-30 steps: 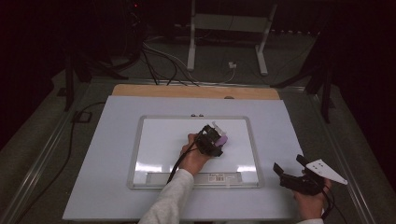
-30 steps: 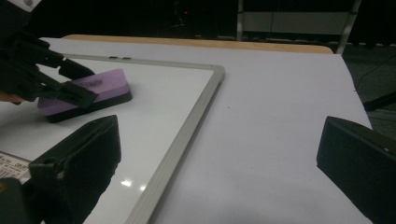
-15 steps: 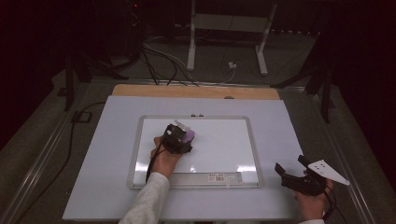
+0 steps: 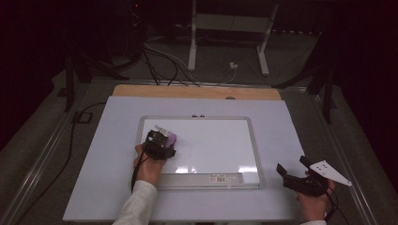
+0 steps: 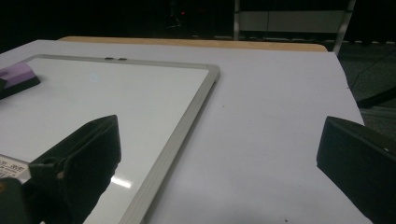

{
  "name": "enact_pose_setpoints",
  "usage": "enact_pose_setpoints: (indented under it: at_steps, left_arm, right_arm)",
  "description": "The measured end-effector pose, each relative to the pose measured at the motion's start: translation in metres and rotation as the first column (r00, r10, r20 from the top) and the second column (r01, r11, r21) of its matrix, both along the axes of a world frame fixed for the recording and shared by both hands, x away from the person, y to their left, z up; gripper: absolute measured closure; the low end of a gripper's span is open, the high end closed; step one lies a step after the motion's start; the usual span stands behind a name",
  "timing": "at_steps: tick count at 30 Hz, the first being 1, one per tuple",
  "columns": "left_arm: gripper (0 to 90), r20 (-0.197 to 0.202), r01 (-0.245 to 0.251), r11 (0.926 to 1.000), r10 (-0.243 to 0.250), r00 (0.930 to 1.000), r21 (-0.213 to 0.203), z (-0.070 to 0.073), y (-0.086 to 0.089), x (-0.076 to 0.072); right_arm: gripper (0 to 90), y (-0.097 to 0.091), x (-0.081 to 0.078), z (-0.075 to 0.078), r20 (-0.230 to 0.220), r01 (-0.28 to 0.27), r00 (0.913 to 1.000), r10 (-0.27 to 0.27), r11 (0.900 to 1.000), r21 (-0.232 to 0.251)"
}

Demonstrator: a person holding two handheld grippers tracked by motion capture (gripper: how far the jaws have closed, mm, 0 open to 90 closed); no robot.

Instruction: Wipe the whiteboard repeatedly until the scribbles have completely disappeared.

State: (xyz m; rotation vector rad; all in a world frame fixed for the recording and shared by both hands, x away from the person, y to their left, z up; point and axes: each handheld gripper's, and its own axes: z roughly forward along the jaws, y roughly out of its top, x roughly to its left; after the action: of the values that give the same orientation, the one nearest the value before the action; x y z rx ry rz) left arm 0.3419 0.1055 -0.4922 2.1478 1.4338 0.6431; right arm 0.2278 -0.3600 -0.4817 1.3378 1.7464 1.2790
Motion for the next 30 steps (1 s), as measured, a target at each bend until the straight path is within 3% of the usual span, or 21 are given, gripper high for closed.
enact_pose_setpoints:
  at_steps: [5, 7, 10, 13, 18, 22, 26, 30]
  left_arm:
    - [41.7, 0.006, -0.017, 0.9999, 0.017, 0.9998, 0.002, 0.000, 0.008, -0.005]
    - [41.5, 0.016, -0.009, 0.9999, 0.009, 0.9998, 0.007, -0.001, 0.008, -0.007]
    - [38.5, 0.046, 0.034, 0.9991, -0.032, 0.9984, -0.026, -0.001, 0.006, -0.012]
    - [34.5, 0.098, 0.084, 0.9959, -0.080, 0.9919, -0.034, 0.003, 0.003, -0.020]
    - [28.9, 0.151, 0.133, 0.9903, -0.126, 0.9806, -0.040, 0.009, 0.002, -0.027]
    - [25.4, 0.158, 0.163, 0.9862, -0.157, 0.9748, -0.027, 0.010, 0.001, -0.029]
    - [24.9, 0.149, 0.176, 0.9843, -0.173, 0.9737, -0.009, 0.007, 0.000, -0.030]
    - [30.1, 0.107, 0.171, 0.9849, -0.173, 0.9791, 0.028, 0.001, 0.000, -0.030]
  right_arm:
    - [0.1, 0.002, 0.000, 0.000, -0.001, -0.003, 1.0000, 0.003, 1.0000, -0.004]
    - [0.1, 0.002, 0.001, 0.000, 0.000, -0.004, 1.0000, 0.004, 1.0000, -0.006]
    - [0.1, 0.002, 0.001, 0.000, -0.001, -0.003, 1.0000, 0.003, 1.0000, -0.004]
    - [0.1, 0.001, 0.001, 0.000, -0.001, -0.005, 1.0000, 0.005, 1.0000, -0.005]
    - [0.1, 0.002, 0.001, 0.000, 0.001, -0.008, 1.0000, 0.008, 0.9999, -0.007]
    - [0.1, 0.002, 0.002, -0.001, -0.002, -0.006, 1.0000, 0.006, 1.0000, -0.004]
    - [0.1, 0.001, 0.002, 0.000, 0.000, -0.005, 1.0000, 0.005, 1.0000, -0.004]
    - [0.1, 0.001, 0.002, -0.001, -0.003, -0.004, 1.0000, 0.004, 1.0000, -0.004]
